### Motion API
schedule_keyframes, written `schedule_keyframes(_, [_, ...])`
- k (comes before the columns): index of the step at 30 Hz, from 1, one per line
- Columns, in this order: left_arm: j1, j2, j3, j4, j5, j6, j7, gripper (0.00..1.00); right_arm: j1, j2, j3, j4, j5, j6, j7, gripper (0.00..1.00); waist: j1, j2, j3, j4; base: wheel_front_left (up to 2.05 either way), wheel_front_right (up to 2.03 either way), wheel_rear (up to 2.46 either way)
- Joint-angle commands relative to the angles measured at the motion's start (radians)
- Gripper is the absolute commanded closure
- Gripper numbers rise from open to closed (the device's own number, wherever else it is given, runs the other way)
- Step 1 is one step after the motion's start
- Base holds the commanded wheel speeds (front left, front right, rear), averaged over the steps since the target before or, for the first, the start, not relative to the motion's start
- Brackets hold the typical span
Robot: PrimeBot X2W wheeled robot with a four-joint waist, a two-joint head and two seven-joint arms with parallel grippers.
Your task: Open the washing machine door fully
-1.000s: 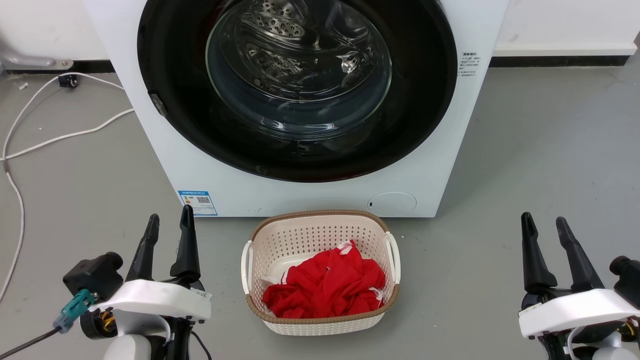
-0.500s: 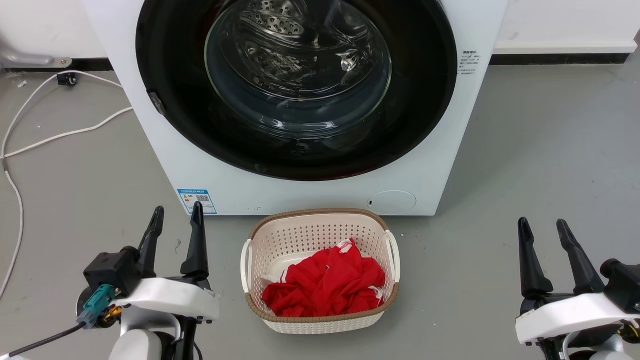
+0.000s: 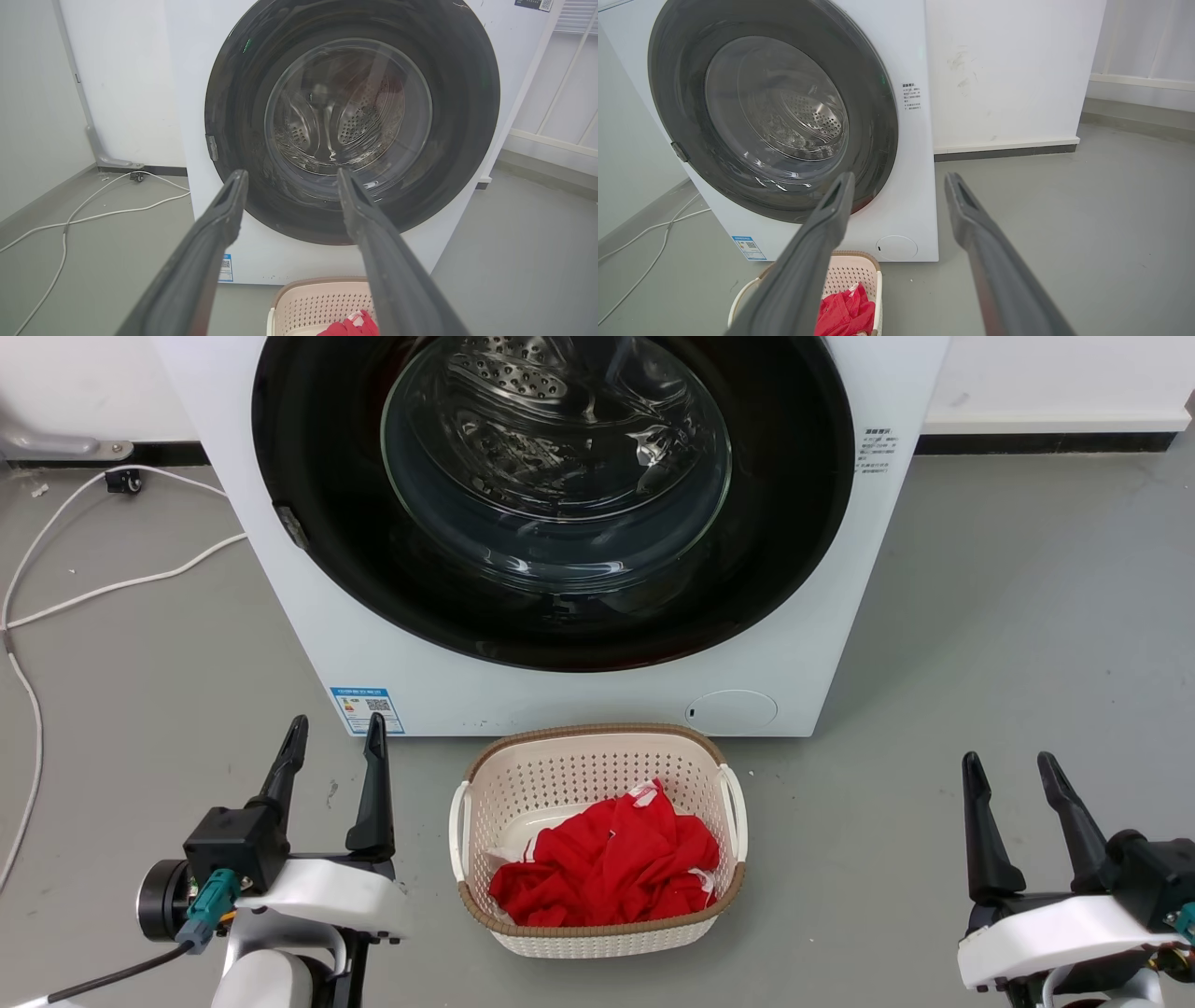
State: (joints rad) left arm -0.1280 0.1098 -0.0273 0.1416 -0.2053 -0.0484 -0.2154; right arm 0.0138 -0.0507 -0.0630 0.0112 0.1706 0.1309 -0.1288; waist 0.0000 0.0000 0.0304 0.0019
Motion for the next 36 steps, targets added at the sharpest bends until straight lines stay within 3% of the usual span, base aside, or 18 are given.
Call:
schedule_keyframes(1, [-0.007, 0.004, -0.003, -0.001, 0.019, 0.002, -0.009, 0.0, 0.006, 0.0, 0.0, -0.001, -0.019, 0.0, -0.007, 0.0, 0.0, 0.0, 0.0, 0.0, 0.0, 0.0, 0.0])
schedule_keyframes(24, [-0.009, 0.004, -0.005, 0.016, 0.155, 0.013, -0.051, 0.0, 0.009, 0.001, 0.003, 0.019, -0.136, 0.0, -0.065, 0.0, 0.0, 0.0, 0.002, 0.001, 0.0, 0.0, 0.0])
schedule_keyframes(36, [-0.011, -0.001, 0.002, 0.023, 0.146, 0.012, -0.05, 0.0, 0.002, 0.001, 0.001, 0.033, -0.117, 0.0, -0.073, 0.0, 0.0, 0.0, 0.005, -0.004, 0.0, 0.0, 0.0])
